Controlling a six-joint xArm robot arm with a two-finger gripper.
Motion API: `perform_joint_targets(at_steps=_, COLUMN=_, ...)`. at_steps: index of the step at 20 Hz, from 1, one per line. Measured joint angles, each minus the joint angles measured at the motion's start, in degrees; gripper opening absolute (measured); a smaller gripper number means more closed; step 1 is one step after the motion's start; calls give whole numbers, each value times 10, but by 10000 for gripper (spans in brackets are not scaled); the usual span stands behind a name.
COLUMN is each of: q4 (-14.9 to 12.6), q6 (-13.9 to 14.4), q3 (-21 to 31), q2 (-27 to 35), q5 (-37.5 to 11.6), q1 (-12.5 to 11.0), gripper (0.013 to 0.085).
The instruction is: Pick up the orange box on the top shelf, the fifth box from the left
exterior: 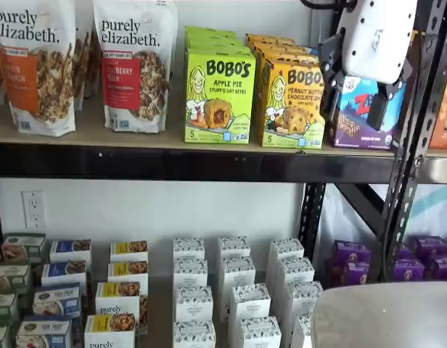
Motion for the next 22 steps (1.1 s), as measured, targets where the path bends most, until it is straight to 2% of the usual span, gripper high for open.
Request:
perform_joint_targets(at_steps=4, q4=-18, q6=11, q3=4, q2=-2, q5=-35, q1=20, gripper=850)
perform_joint_targets(at_steps=8, q4=-24, q6=19, q3=1, q2=10, q5=-70, q1=31, gripper=850)
perform_joint_targets(at_steps=13, q4=-4, q6=17, q3=-14, q2=43, q5=-86, q1=25, gripper=850)
perform_joint_targets(at_steps=16, q4=3, q6=17, q3=-21, q2=67, q5=-118, q1=27, gripper=850)
perform_joint_targets(at_steps=22, q4=-33, q6=27, q3=-43, q2=111, q5=-179, q1=48, gripper=850)
